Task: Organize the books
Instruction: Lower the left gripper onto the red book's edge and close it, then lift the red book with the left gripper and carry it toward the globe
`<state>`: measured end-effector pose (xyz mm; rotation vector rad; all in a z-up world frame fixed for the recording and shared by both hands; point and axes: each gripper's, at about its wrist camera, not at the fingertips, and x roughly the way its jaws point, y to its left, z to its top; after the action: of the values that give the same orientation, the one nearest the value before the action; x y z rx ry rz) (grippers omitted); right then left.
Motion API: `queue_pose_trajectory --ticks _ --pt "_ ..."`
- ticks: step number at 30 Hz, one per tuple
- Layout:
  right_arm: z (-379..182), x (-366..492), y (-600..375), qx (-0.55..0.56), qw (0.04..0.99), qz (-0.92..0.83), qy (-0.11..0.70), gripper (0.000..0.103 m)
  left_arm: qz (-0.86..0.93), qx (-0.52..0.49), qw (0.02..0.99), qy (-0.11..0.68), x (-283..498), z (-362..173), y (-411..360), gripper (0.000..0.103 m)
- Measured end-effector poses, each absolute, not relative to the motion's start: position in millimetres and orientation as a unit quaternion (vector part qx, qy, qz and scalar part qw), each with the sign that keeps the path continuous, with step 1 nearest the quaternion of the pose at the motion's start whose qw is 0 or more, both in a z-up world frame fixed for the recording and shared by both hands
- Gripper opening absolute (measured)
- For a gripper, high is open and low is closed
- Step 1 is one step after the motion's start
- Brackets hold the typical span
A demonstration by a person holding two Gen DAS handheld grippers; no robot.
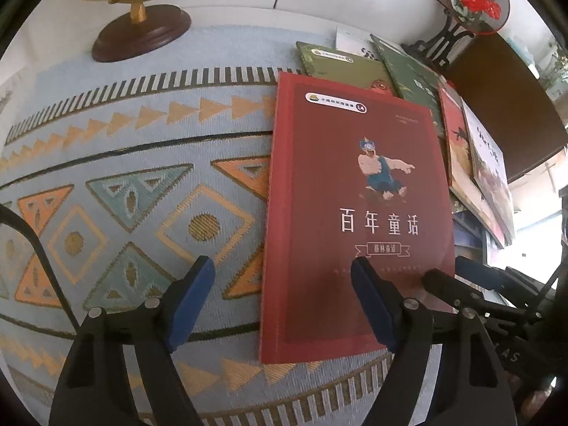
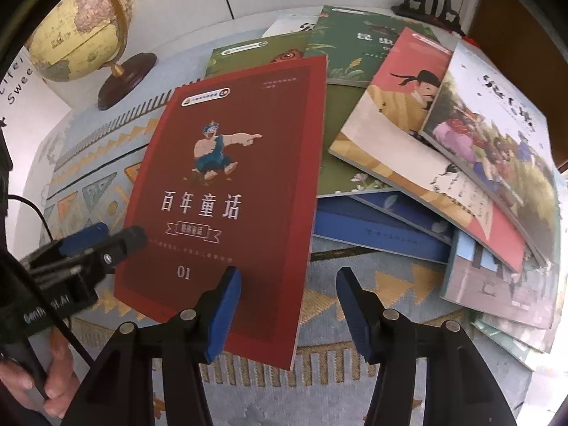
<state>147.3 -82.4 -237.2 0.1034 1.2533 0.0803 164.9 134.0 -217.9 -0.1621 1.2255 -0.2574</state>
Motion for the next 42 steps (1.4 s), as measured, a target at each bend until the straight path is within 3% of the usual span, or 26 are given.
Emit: queue_pose_trajectory --ticks 4,10,21,26,36,42 --pt "-239.8 151.0 -76.8 0.064 0.804 0.063 0.587 0.047 -0.135 -0.110 0.801 0.573 162.5 -216.9 133.7 0.069" --pt "-239.8 148.3 -71.4 0.075 0.805 0.089 0.582 0.046 -0.137 -0.108 0.799 0.575 163.4 -216.4 126.9 0.069" --pt "-246.3 146.0 -102.2 0.143 0.797 0.095 0.580 0.047 -0.228 -0.271 0.776 0.522 145.7 -182.8 151.9 0.069" --pt "-246.7 145.6 -113.7 0.189 0.786 0.109 0.578 0.047 -0.205 -0.279 0.775 0.529 150.5 -198.7 150.5 0.069" --pt "-248.9 145.7 -114.7 0.200 0.781 0.109 0.581 0.048 -0.258 -0.439 0.704 0.495 157.2 -206.9 174.6 0.068" --pt "-250.2 142.8 -125.3 0.266 0.755 0.133 0.585 0.048 -0.235 -0.434 0.692 0.527 160.2 -226.2 161.4 0.067"
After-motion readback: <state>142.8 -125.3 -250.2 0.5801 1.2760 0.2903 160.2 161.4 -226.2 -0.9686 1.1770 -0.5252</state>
